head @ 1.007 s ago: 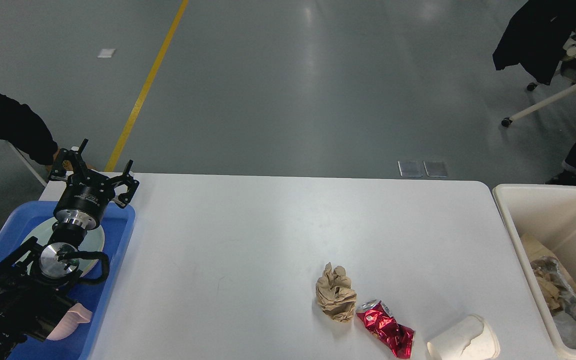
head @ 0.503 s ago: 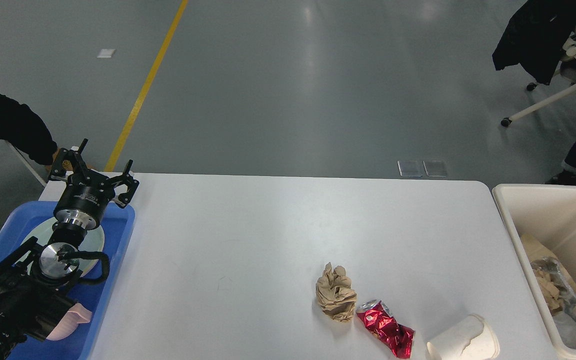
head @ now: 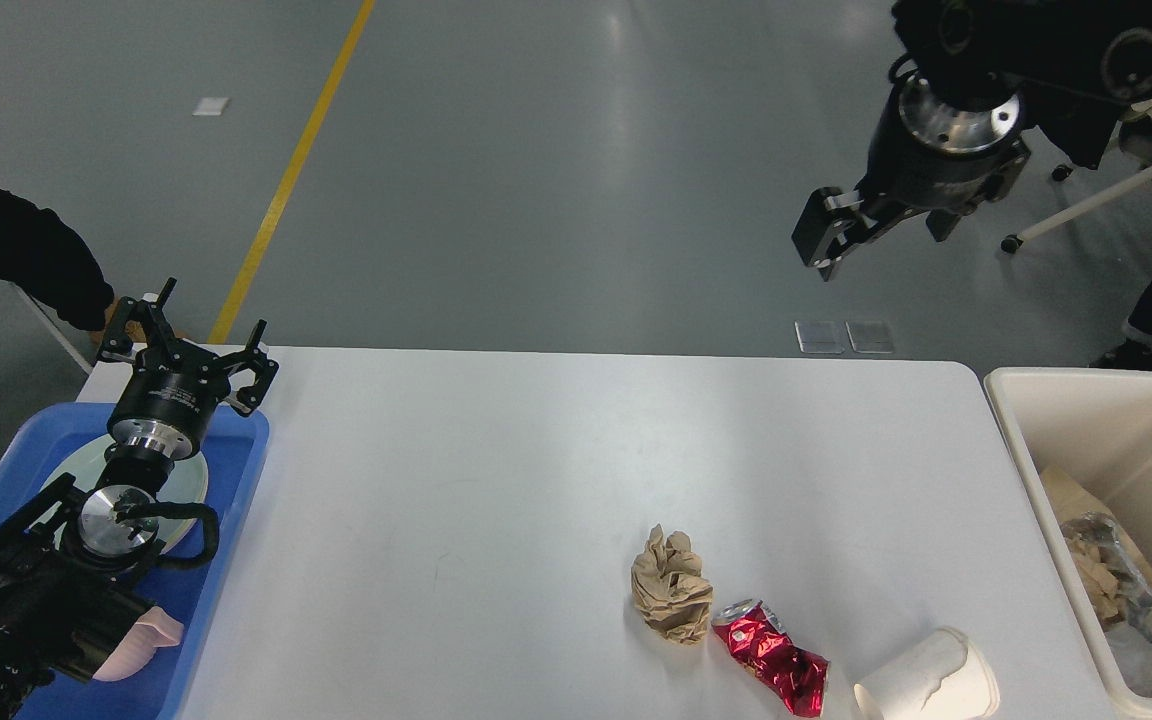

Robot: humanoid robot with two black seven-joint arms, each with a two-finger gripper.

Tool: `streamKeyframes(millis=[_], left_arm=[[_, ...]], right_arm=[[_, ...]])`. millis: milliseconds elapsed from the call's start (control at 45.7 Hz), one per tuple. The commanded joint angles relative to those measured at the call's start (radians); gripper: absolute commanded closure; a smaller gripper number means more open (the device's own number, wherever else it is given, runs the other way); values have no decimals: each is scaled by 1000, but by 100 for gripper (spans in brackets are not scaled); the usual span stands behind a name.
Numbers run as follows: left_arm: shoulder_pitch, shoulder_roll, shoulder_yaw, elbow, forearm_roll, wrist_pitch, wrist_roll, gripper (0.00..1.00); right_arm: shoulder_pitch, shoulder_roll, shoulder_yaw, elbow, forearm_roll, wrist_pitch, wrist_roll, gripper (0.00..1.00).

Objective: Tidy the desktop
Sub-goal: 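Raise the right gripper out of the bin toward the far side, then lower the right gripper onto the white paper cup and grasp it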

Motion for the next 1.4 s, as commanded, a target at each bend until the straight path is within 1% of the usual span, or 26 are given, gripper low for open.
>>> streamKeyframes(millis=[0,88,394,481,569,700,832,875,1050,1138,1225,1379], left_arm=[[0,0,0,0,0,0,0,4],[0,0,0,0,0,0,0,4],[0,0,0,0,0,0,0,4],[0,0,0,0,0,0,0,4],[0,0,0,0,0,0,0,4],[1,0,0,0,0,0,0,4],[1,0,0,0,0,0,0,4],[0,0,0,0,0,0,0,4],[0,0,0,0,0,0,0,4],[0,0,0,0,0,0,0,4],[0,0,0,0,0,0,0,4],[0,0,0,0,0,0,0,4]], right_arm=[[-19,71,2,12,-1,0,-1,0],[-19,55,-9,12,-1,0,-1,0],[-31,-76,-18,58,-1,0,-1,0],[-86,-105,-12,61,-1,0,-1,0],[-164,-110,-1,55,6,0,-1,0],[-295,-117,-3,29,85,0,-5,0],[-352,-137,-7,50,98,0,-5,0],[-365,-139,-9,85,101,-65,-5,0],[-390,-139,-27,283,103,-430,-6,0],[-387,-133,-36,351,103,-550,-6,0],[-390,-116,-38,357,106,-615,-6,0],[-387,-88,-36,360,111,-644,-6,0]])
